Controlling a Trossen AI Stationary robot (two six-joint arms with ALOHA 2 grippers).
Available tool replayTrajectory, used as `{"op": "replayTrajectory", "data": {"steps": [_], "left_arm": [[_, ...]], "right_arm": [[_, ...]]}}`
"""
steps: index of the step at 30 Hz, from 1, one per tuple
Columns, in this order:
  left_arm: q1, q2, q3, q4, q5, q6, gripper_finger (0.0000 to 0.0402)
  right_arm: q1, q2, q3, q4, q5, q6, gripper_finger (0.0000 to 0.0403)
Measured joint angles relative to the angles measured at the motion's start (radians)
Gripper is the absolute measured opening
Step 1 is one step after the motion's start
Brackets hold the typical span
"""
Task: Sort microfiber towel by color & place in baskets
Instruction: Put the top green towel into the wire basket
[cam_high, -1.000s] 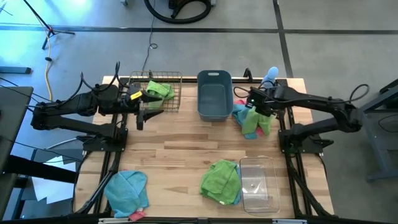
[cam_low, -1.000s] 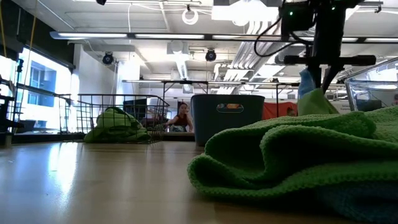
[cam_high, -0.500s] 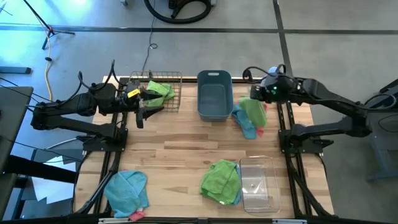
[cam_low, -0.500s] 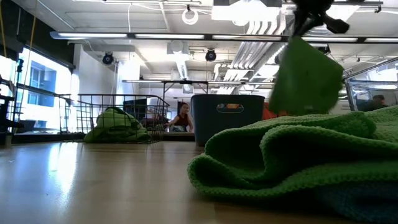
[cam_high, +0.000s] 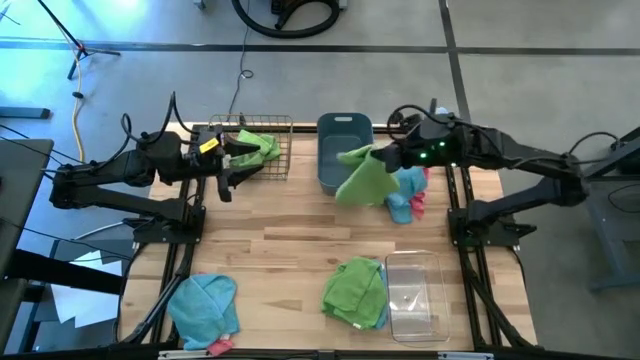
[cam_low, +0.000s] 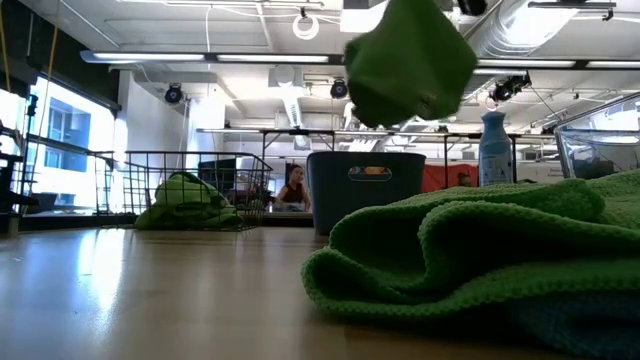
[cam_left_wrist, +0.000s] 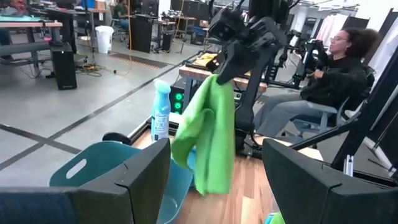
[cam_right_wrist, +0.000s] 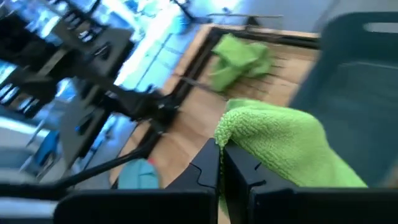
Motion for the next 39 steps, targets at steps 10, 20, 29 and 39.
{"op": "replayTrajectory", "data": {"steps": [10,20,29,39], "left_arm": [[0.0,-0.053,0.0,0.02,0.0,-0.001,0.0241],[0.0,-0.078,0.0,0.08,0.0,-0.002,0.0241],[0.0,-0.078,0.0,0.08,0.0,-0.028,0.0241],[0.0,-0.079,0.0,0.08,0.001,-0.028,0.0241]], "right_arm": [[0.02,0.241,0.04,0.395,-0.109,-0.177,0.0],[-0.037,0.452,0.04,0.865,-0.266,-0.23,0.0],[-0.106,0.569,0.041,1.092,-0.305,-0.229,0.0],[-0.155,0.682,0.041,1.321,-0.303,-0.224,0.0]]}}
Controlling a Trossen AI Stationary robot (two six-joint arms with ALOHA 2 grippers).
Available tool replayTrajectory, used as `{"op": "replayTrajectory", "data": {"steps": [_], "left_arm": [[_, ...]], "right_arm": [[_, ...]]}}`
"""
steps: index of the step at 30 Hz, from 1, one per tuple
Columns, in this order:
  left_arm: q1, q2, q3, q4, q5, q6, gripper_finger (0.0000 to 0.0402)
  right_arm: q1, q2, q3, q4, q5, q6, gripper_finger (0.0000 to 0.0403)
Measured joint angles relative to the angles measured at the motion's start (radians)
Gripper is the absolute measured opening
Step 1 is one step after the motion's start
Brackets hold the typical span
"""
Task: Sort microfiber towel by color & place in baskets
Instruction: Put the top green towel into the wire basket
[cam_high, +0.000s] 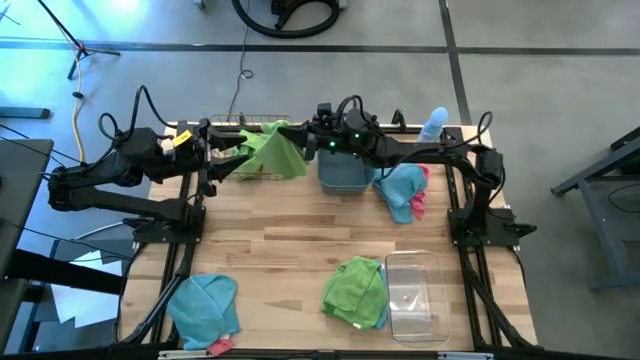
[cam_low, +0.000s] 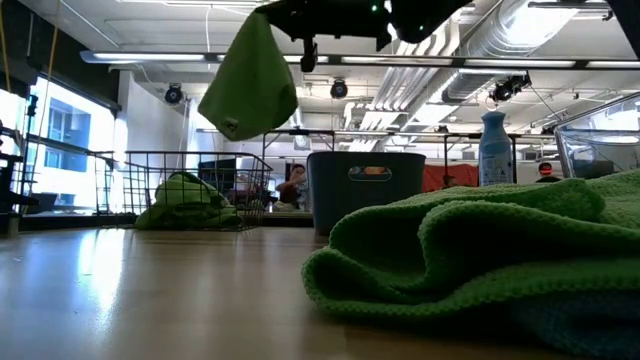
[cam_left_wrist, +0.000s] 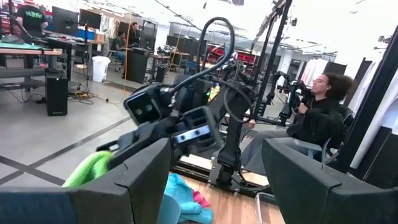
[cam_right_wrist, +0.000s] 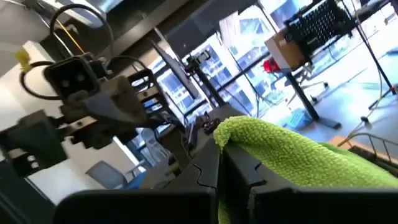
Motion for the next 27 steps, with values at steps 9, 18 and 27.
{"op": "replayTrajectory", "data": {"steps": [9,18,27], "left_arm": [[0.0,0.0,0.0,0.0,0.0,-0.001,0.0241],[0.0,0.0,0.0,0.0,0.0,-0.001,0.0241],[0.0,0.0,0.0,0.0,0.0,0.0,0.0241]], "right_arm": [[-0.036,0.181,0.196,0.025,0.005,-0.034,0.0],[-0.056,0.417,0.601,-0.276,-0.053,-0.1,0.0],[-0.059,0.565,0.805,-0.621,0.028,-0.196,0.0]]}}
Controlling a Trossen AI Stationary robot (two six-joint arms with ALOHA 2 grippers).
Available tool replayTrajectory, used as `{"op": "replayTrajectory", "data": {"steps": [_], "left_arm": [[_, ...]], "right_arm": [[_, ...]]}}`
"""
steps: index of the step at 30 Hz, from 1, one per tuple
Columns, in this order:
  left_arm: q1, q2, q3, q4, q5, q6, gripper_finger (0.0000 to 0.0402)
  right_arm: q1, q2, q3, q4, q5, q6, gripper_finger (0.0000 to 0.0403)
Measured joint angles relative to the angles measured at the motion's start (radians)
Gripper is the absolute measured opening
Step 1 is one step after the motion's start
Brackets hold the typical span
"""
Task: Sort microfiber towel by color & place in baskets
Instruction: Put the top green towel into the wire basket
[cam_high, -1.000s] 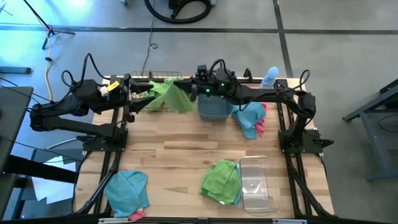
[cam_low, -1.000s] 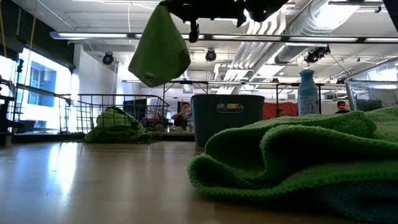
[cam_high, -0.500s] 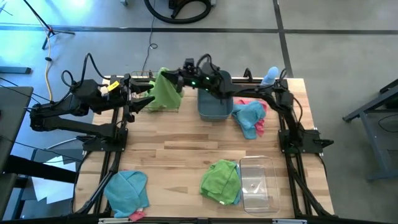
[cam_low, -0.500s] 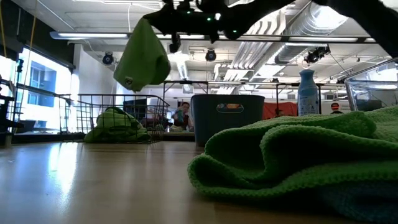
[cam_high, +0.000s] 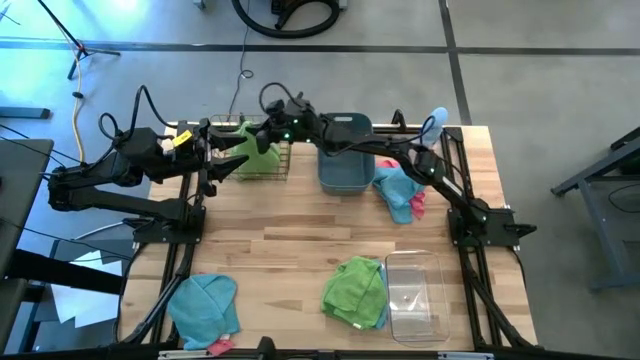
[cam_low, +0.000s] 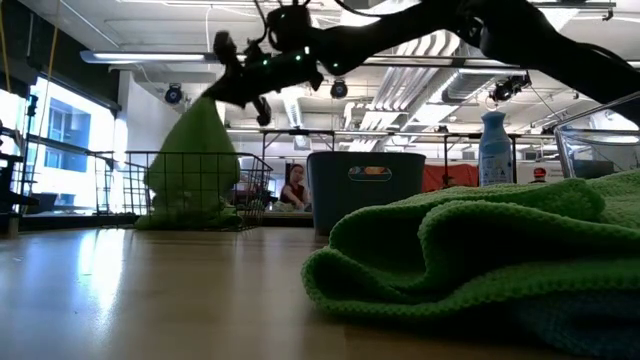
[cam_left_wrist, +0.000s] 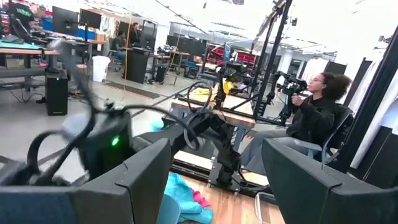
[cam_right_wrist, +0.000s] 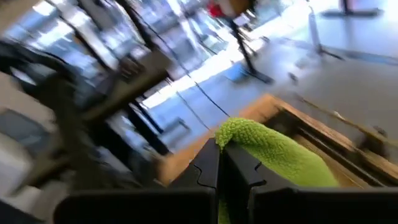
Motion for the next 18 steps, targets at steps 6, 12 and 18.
{"op": "replayTrajectory", "data": {"steps": [6,12,18], "left_arm": [[0.0,0.0,0.0,0.0,0.0,0.0,0.0241],[0.0,0.0,0.0,0.0,0.0,0.0,0.0241],[0.0,0.0,0.0,0.0,0.0,0.0,0.0241]], "right_arm": [[-0.016,0.008,-0.006,-0.153,0.033,0.044,0.0],[-0.016,0.008,-0.007,-0.275,0.031,0.065,0.0],[-0.002,0.018,-0.009,-0.378,0.013,0.058,0.0]]}}
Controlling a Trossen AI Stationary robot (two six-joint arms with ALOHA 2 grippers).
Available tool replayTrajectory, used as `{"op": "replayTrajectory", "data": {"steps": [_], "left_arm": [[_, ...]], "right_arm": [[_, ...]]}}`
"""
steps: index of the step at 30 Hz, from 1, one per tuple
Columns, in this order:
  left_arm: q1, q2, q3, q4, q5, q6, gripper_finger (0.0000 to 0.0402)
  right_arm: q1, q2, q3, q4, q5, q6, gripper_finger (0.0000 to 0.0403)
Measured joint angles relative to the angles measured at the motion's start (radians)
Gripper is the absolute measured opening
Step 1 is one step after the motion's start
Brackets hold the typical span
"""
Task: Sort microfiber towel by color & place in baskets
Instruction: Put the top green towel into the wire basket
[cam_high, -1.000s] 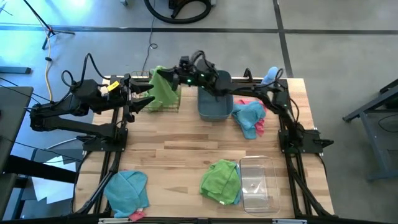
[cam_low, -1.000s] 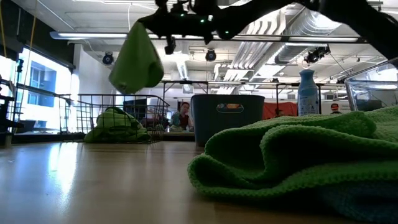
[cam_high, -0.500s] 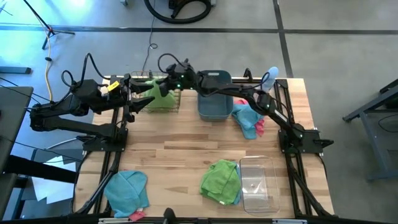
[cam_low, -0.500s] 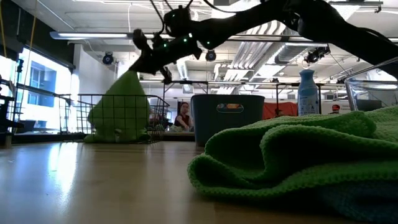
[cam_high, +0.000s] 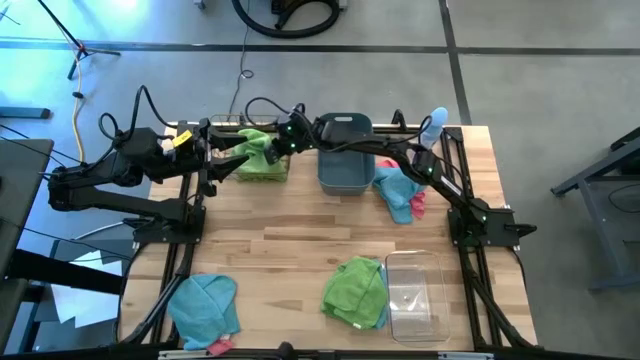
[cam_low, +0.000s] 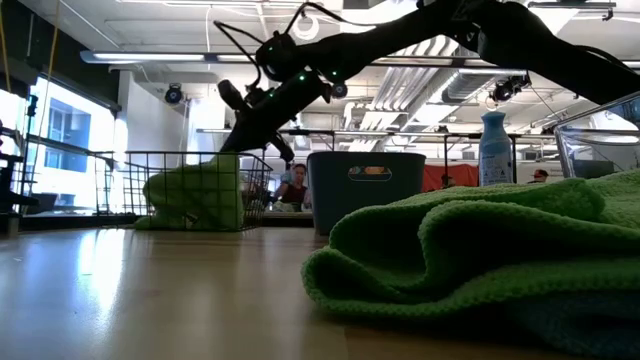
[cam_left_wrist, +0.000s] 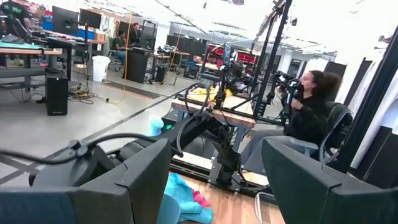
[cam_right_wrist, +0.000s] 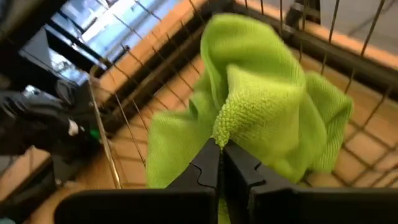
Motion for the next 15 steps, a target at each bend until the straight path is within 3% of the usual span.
{"op": "replayTrajectory", "data": {"steps": [10,15], "left_arm": [[0.0,0.0,0.0,0.0,0.0,0.0,0.0241],[0.0,0.0,0.0,0.0,0.0,0.0,0.0241]], "right_arm": [[0.007,0.0,0.0,-0.003,0.002,-0.028,0.0002],[0.006,0.0,0.0,-0.005,0.002,-0.068,0.006]]}}
